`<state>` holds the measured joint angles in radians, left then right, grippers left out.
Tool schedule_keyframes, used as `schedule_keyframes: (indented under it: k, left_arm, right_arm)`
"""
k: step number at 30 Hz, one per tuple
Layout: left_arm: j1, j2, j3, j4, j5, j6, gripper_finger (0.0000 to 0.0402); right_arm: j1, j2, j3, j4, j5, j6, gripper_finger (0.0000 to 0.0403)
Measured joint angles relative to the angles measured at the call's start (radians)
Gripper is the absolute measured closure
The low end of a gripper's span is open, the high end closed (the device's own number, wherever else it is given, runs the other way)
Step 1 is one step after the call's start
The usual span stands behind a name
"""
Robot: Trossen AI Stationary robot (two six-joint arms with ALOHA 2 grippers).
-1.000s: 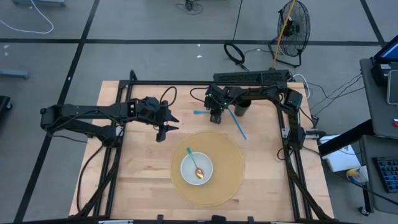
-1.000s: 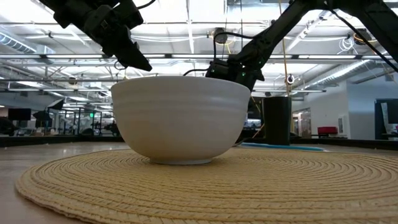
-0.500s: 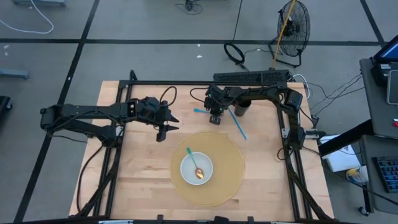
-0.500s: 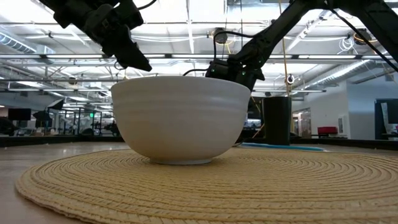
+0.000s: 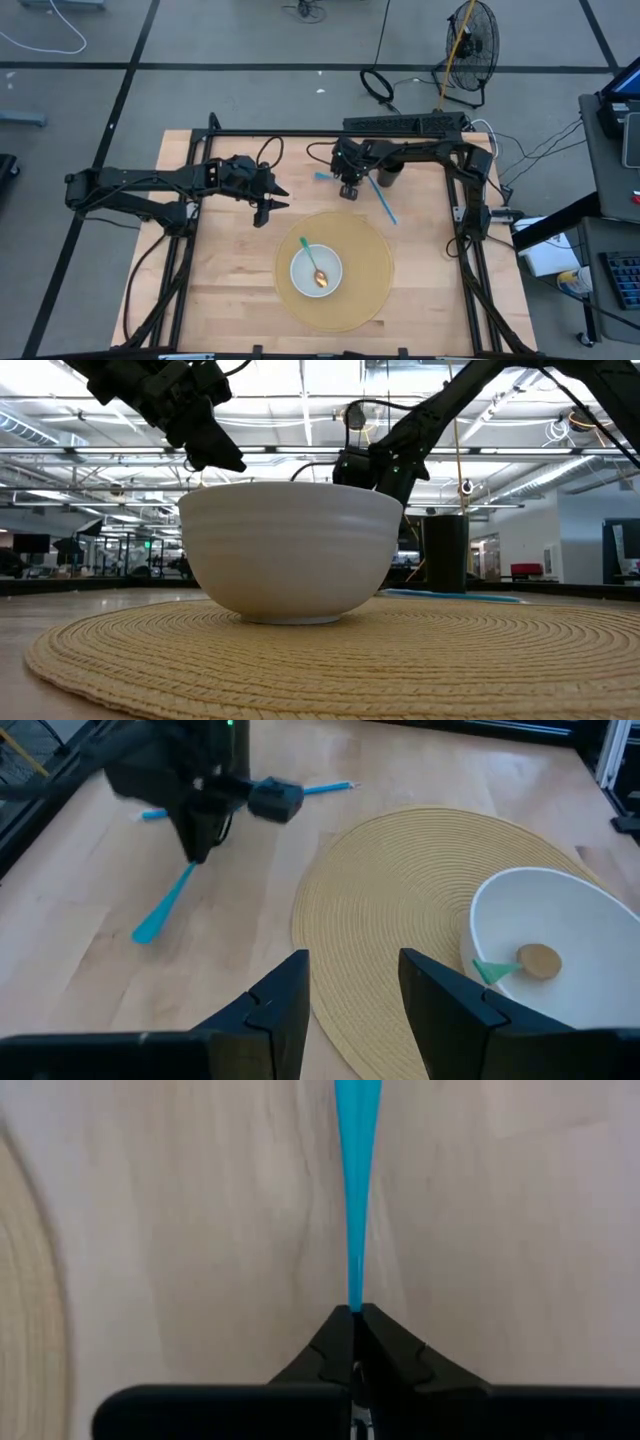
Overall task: Pick & Place Utensil
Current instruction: Put the blue fork into the white bowl
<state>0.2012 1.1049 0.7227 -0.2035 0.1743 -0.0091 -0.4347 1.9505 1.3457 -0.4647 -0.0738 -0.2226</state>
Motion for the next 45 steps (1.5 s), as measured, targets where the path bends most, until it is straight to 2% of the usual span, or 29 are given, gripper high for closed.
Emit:
schedule_keyframes:
  k: [12, 32, 45]
  left_arm:
    - [0.000, 0.000, 0.000, 0.025, -0.001, -0.053, 0.0243]
    - [0.000, 0.000, 0.000, 0.056, -0.001, -0.051, 0.0243]
    - [0.000, 0.000, 0.000, 0.080, -0.001, -0.046, 0.0243]
  right_arm:
    - [0.043, -0.109, 0.002, -0.029, -0.005, 0.020, 0.0402]
    - [0.139, -0.484, 0.005, -0.035, -0.002, 0.021, 0.0403]
    - [0.156, -0.549, 0.004, -0.048, 0.001, 0.021, 0.0403]
